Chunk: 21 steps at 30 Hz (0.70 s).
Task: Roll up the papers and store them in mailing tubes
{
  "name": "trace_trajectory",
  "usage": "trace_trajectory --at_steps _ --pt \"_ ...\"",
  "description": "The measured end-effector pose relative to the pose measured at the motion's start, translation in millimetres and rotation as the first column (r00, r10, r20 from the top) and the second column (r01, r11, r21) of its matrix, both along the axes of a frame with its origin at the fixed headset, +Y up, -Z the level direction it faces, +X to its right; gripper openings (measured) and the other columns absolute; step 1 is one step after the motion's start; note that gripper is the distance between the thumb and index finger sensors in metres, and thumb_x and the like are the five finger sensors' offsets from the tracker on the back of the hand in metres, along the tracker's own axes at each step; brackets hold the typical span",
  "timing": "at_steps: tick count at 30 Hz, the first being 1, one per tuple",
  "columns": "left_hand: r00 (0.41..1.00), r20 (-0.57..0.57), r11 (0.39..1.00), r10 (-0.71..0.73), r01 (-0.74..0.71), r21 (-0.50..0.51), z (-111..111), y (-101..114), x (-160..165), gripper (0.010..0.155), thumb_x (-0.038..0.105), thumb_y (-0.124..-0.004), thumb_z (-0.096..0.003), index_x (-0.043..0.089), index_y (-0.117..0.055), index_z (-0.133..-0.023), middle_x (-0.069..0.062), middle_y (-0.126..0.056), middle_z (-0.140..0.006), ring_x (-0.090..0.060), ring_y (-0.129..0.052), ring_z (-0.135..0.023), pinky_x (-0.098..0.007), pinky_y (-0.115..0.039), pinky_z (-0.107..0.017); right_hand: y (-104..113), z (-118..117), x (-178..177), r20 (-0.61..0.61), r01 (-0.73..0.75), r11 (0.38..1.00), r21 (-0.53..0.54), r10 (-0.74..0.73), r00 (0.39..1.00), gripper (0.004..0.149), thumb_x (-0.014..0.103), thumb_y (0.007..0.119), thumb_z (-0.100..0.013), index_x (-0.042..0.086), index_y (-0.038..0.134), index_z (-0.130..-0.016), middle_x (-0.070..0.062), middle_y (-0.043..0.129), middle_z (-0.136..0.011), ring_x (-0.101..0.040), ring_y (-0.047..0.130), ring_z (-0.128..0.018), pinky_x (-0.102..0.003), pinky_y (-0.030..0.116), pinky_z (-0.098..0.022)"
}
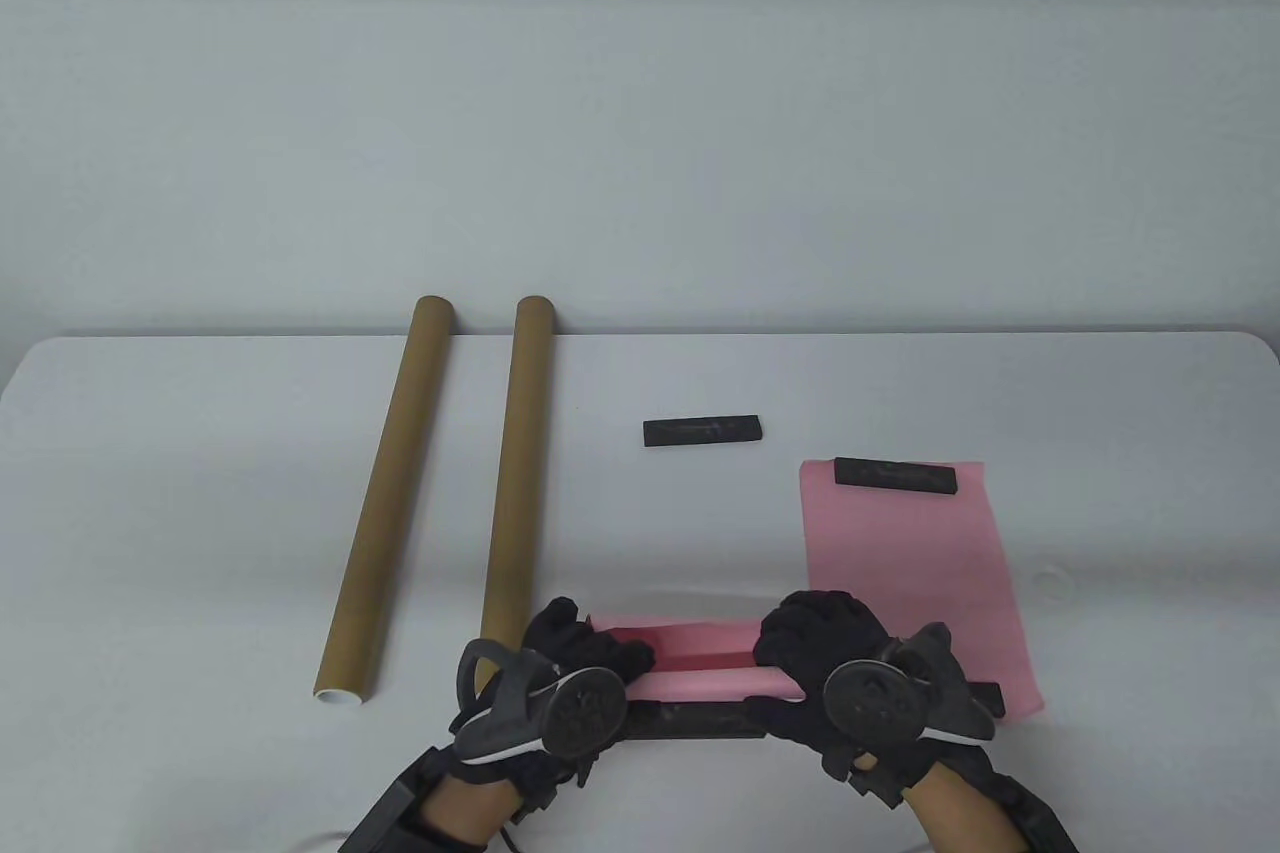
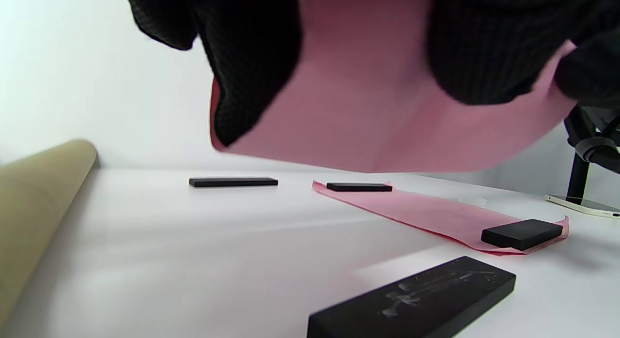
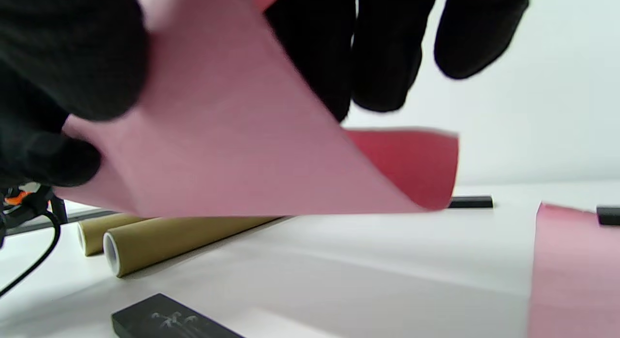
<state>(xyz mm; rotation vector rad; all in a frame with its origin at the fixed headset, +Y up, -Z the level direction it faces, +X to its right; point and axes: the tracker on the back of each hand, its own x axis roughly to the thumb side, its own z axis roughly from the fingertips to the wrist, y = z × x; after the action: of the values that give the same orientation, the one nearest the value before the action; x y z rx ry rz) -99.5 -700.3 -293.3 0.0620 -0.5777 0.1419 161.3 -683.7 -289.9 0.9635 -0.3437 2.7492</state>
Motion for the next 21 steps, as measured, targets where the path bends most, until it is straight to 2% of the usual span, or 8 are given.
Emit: trace_trajectory --at_steps 4,7,11,13,14,17,19,21 --pt "1.0 -0.009 1.0 0.006 -0.006 -0.022 -0.9 -2.4 -2.3 0.066 0.069 -0.08 -0.029 0.031 -0.086 -0.082 0.013 -0.103 -0.05 -0.01 -0.109 -0.049 -0.052 -0.066 -0.073 0.8 2.6 -4.5 -0.043 -0.012 1.0 -0.015 0.012 0.999 0.05 0.046 0.093 -0.043 0.017 0.087 -0.084 -0.011 0.087 -0.095 -0.046 0.082 -0.094 -0.07 0.066 -0.067" --pt "1.0 -0.003 0.999 -0.013 0.013 0.032 2.3 -0.2 -0.4 0.07 0.065 -0.085 -0.0309 0.032 -0.075 -0.092 0.009 -0.096 -0.073 -0.015 -0.101 -0.071 -0.054 -0.061 -0.074 -1.1 -0.5 -4.3 -0.031 -0.015 0.999 -0.052 0.014 0.999 0.049 0.054 0.087 -0.044 0.016 0.095 -0.073 -0.01 0.096 -0.084 -0.044 0.091 -0.086 -0.069 0.07 -0.064" --pt "1.0 0.012 0.995 -0.017 0.016 0.095 6.7 4.8 3.1 0.066 0.061 -0.087 -0.0318 0.032 -0.076 -0.09 0.01 -0.096 -0.069 -0.014 -0.102 -0.068 -0.055 -0.059 -0.074 -2.9 -4.1 -0.5 -0.023 0.011 0.996 -0.087 -0.013 1.0 0.055 0.064 0.08 -0.042 0.016 0.102 -0.058 -0.008 0.105 -0.069 -0.041 0.101 -0.075 -0.068 0.075 -0.06" --pt "1.0 0.011 0.997 -0.012 0.011 0.072 5.7 4.2 2.7 0.064 0.065 -0.084 -0.0313 0.032 -0.081 -0.086 0.012 -0.1 -0.059 -0.011 -0.106 -0.058 -0.054 -0.061 -0.074 -2.7 -3.7 1.6 -0.019 0.035 0.996 -0.084 -0.037 0.999 0.059 0.066 0.08 -0.041 0.015 0.1 -0.064 -0.01 0.102 -0.074 -0.044 0.097 -0.079 -0.068 0.073 -0.061" --pt "1.0 0.008 0.999 -0.002 0.002 0.052 4.8 3.0 2.0 0.062 0.066 -0.082 -0.0311 0.032 -0.085 -0.083 0.012 -0.102 -0.054 -0.01 -0.107 -0.053 -0.054 -0.062 -0.074 -1.8 -2.5 2.2 -0.013 0.043 0.997 -0.061 -0.044 0.999 0.062 0.065 0.083 -0.04 0.015 0.095 -0.075 -0.012 0.095 -0.086 -0.046 0.09 -0.086 -0.069 0.07 -0.063" --pt "1.0 0.007 1.0 0.018 -0.018 0.014 1.4 1.0 0.2 0.064 0.069 -0.079 -0.0302 0.031 -0.087 -0.081 0.013 -0.103 -0.048 -0.009 -0.109 -0.047 -0.053 -0.064 -0.073 0.3 0.3 -0.1 -0.005 0.004 1.0 0.003 -0.004 1.0 0.063 0.055 0.09 -0.041 0.017 0.081 -0.09 -0.013 0.08 -0.1 -0.05 0.077 -0.096 -0.071 0.064 -0.067" --pt "1.0 -0.001 1.0 0.018 -0.018 0.01 0.2 0.4 -0.8 0.065 0.069 -0.078 -0.0302 0.031 -0.086 -0.082 0.013 -0.103 -0.05 -0.009 -0.109 -0.048 -0.053 -0.064 -0.073 0.3 1.8 -2.0 -0.013 0.01 1.0 0.006 -0.009 1.0 0.057 0.05 0.09 -0.043 0.018 0.081 -0.089 -0.012 0.08 -0.1 -0.049 0.077 -0.097 -0.071 0.064 -0.067" --pt "1.0 -0.01 0.999 0.02 -0.02 0.026 1.9 0.6 -1.8 0.068 0.068 -0.08 -0.0309 0.032 -0.079 -0.088 0.012 -0.101 -0.062 -0.011 -0.106 -0.059 -0.053 -0.062 -0.074 0.2 2.2 -2.9 -0.017 0.016 1.0 -0.003 -0.016 1.0 0.052 0.049 0.089 -0.044 0.017 0.085 -0.085 -0.012 0.085 -0.096 -0.048 0.081 -0.094 -0.071 0.065 -0.067"
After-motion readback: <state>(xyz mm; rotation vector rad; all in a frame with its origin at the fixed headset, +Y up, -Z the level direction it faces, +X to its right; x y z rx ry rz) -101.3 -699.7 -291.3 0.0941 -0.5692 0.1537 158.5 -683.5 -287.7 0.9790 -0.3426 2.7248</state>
